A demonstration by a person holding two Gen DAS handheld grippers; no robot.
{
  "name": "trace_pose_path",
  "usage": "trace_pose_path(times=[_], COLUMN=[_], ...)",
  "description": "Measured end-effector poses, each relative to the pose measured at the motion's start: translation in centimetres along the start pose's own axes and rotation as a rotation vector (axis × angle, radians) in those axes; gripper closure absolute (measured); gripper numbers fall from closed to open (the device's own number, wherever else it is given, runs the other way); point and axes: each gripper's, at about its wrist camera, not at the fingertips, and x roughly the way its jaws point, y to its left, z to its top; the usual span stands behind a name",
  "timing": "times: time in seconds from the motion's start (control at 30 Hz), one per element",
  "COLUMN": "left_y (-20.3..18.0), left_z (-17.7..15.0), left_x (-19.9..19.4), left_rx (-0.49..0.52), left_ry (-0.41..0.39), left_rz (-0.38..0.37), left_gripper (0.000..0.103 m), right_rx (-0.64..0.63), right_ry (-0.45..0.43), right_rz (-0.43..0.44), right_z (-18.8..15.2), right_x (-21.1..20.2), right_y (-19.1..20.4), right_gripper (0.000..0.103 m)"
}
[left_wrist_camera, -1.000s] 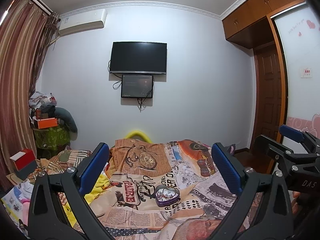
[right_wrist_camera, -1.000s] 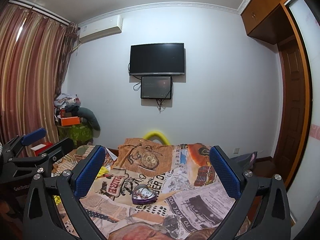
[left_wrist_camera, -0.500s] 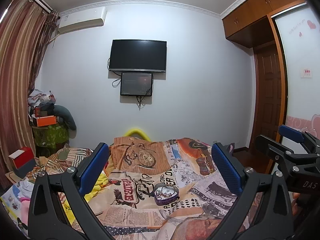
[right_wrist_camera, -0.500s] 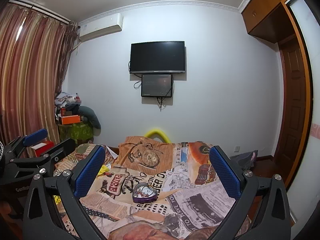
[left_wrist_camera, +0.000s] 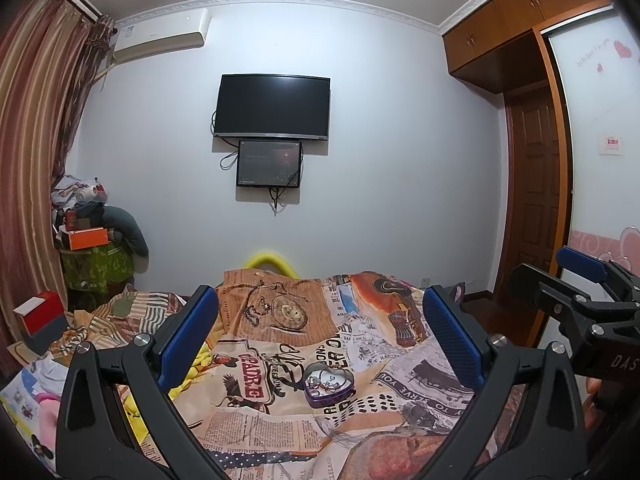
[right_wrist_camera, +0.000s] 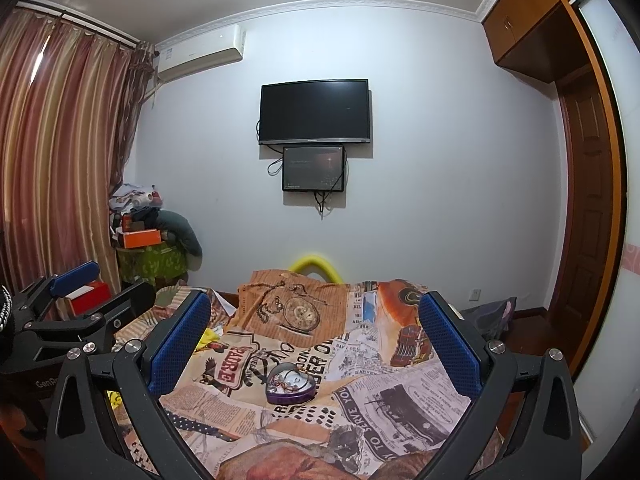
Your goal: Organize jewelry
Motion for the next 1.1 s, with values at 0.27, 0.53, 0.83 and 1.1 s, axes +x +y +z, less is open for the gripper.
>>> trace_pose_path(times=[0.27,0.53,0.83,1.1], left_y=[0.14,0.15,-0.14,-0.11], left_z=[0.12,0.13,0.10,0.04], left_x=[-0.15,-0.05,-0.09,-0.13], left_rx=[-0.011,-0.015,-0.003,-0.010], left_ry=[-0.007,-0.004,-0.002,-0.001], left_rz=[-0.007,-0.026,-0.044,-0.040], left_gripper=[0.001,0.000,0.001,0.001], right_rx=[0.005,0.006,0.010,0.010], right_ry=[-0.001,-0.002,-0.002,-0.002], right_rz=[-0.003,-0.004,-0.005,-0.011], right_z=[-0.03,-0.03,-0.02,-0.06], right_x=[0.01,0.02,0.10,-0.04], right_y=[-0.02,-0.05,-0.08,0.01], right_gripper=[0.000,0.000,0.000,0.000])
